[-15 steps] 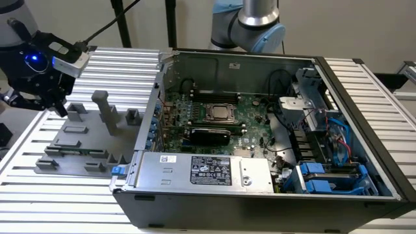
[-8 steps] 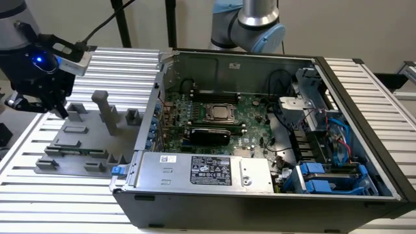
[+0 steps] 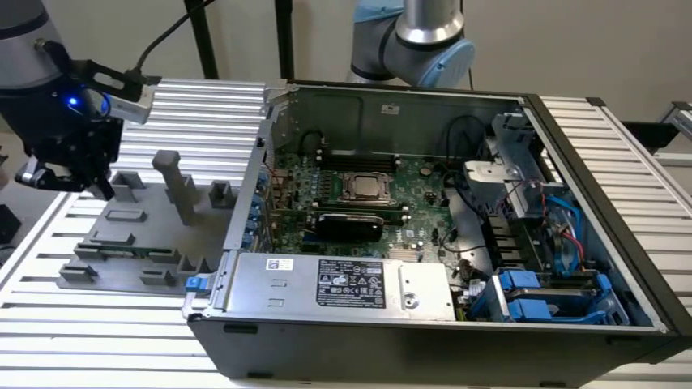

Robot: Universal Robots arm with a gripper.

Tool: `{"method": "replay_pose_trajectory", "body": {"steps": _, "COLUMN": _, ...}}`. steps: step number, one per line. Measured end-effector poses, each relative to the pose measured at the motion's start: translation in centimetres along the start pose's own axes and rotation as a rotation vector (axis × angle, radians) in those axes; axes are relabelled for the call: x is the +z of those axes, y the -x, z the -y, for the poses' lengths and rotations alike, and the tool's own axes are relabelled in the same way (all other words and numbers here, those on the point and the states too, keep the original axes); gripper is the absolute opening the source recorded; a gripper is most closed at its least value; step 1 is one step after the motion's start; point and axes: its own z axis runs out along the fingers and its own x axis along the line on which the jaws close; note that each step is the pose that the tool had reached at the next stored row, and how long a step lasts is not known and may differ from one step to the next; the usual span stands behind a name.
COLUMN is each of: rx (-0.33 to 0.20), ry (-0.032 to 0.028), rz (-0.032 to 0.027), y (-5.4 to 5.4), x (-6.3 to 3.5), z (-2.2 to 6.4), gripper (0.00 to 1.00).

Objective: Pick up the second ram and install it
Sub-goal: 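Pick up the second ram and move it above second insertion slot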

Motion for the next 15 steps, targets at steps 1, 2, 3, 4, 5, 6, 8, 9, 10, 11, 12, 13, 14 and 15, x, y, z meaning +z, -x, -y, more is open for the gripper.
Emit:
{"method": "replay_pose_trajectory", "body": {"steps": 1, "rx": -0.020, "ry": 0.0004, "rz": -0.0011, "y": 0.0, "x": 0.06, "z": 0.00, "gripper": 0.00}}
{"method": "replay_pose_trajectory", "body": {"steps": 2, "rx": -0.038, "ry": 0.0008, "rz": -0.0021, "y": 0.0, "x": 0.13, "z": 0.00, "gripper": 0.00}}
{"method": "replay_pose_trajectory", "body": {"steps": 3, "rx": -0.055, "ry": 0.0010, "rz": -0.0030, "y": 0.0, "x": 0.19, "z": 0.01, "gripper": 0.00}}
{"method": "replay_pose_trajectory", "body": {"steps": 4, "rx": -0.074, "ry": 0.0013, "rz": -0.0040, "y": 0.0, "x": 0.26, "z": 0.01, "gripper": 0.00}}
{"method": "replay_pose_trajectory", "body": {"steps": 5, "rx": -0.088, "ry": 0.0016, "rz": -0.0047, "y": 0.0, "x": 0.33, "z": 0.01, "gripper": 0.00}}
{"method": "replay_pose_trajectory", "body": {"steps": 6, "rx": -0.101, "ry": 0.0017, "rz": -0.0055, "y": 0.0, "x": 0.41, "z": 0.02, "gripper": 0.00}}
{"method": "replay_pose_trajectory", "body": {"steps": 8, "rx": -0.119, "ry": 0.0019, "rz": -0.0066, "y": 0.0, "x": 0.61, "z": 0.03, "gripper": 0.00}}
{"method": "replay_pose_trajectory", "body": {"steps": 9, "rx": -0.126, "ry": 0.0021, "rz": -0.0071, "y": -0.1, "x": 0.71, "z": 0.04, "gripper": 0.00}}
{"method": "replay_pose_trajectory", "body": {"steps": 10, "rx": -0.132, "ry": 0.0022, "rz": -0.0074, "y": -0.1, "x": 0.82, "z": 0.07, "gripper": 0.00}}
{"method": "replay_pose_trajectory", "body": {"steps": 11, "rx": -0.138, "ry": 0.0023, "rz": -0.0077, "y": -0.2, "x": 0.97, "z": 0.10, "gripper": 0.00}}
{"method": "replay_pose_trajectory", "body": {"steps": 12, "rx": -0.143, "ry": 0.0024, "rz": -0.0079, "y": -0.2, "x": 1.12, "z": 0.13, "gripper": 0.00}}
{"method": "replay_pose_trajectory", "body": {"steps": 13, "rx": -0.149, "ry": 0.0025, "rz": -0.0081, "y": -0.3, "x": 1.26, "z": 0.16, "gripper": 0.00}}
{"method": "replay_pose_trajectory", "body": {"steps": 14, "rx": -0.154, "ry": 0.0026, "rz": -0.0085, "y": -0.4, "x": 1.42, "z": 0.20, "gripper": 0.00}}
{"method": "replay_pose_trajectory", "body": {"steps": 15, "rx": -0.159, "ry": 0.0028, "rz": -0.0088, "y": -0.4, "x": 1.55, "z": 0.24, "gripper": 0.00}}
